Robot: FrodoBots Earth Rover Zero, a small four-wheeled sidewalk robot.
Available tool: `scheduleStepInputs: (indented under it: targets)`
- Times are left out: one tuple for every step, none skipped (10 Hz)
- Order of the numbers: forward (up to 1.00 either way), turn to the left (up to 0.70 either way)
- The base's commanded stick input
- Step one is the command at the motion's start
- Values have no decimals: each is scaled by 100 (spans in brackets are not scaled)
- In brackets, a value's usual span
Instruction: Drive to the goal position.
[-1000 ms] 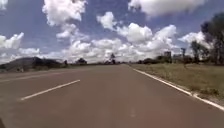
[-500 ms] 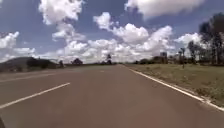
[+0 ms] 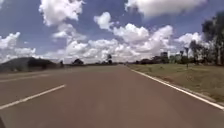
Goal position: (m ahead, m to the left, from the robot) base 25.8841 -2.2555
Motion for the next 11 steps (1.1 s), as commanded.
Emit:
scheduleStepInputs:
  targets:
    - [100, 0]
    - [100, 0]
    - [100, 0]
    - [100, 0]
    - [100, 0]
    - [100, -9]
    - [100, -31]
    - [100, -40]
    - [100, -40]
    - [100, -32]
    - [100, -13]
